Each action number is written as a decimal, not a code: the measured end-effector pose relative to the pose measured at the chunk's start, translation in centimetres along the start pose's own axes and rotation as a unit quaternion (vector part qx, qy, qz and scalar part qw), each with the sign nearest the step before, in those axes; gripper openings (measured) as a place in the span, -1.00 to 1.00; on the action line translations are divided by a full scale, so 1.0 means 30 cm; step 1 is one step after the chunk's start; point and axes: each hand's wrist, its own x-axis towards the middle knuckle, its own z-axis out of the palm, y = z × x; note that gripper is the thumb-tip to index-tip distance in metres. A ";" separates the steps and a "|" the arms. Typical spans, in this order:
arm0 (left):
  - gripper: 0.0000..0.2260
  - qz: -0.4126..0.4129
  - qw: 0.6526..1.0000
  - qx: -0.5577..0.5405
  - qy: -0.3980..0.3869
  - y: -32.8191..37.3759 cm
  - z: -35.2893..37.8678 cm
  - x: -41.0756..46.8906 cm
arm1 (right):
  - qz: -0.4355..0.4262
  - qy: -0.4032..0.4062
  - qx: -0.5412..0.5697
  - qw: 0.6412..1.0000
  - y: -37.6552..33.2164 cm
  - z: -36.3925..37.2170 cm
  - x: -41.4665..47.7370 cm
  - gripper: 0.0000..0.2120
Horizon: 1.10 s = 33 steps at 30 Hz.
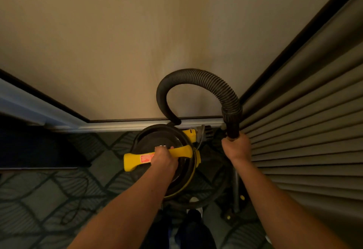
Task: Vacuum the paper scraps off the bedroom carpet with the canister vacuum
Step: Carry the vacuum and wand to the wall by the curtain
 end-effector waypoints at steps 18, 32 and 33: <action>-0.62 -0.043 0.988 -0.142 -0.049 -0.339 0.237 0.148 | -0.046 -0.036 0.049 0.997 0.112 -0.020 0.166 -0.74; -0.54 -0.024 0.948 0.272 -0.164 -0.270 0.169 0.046 | -0.127 -0.145 0.016 0.981 0.141 -0.059 0.173 -0.78; -0.56 -0.008 0.929 0.332 -0.165 -0.265 0.156 0.014 | -0.131 -0.163 0.014 0.978 0.144 -0.069 0.160 -0.78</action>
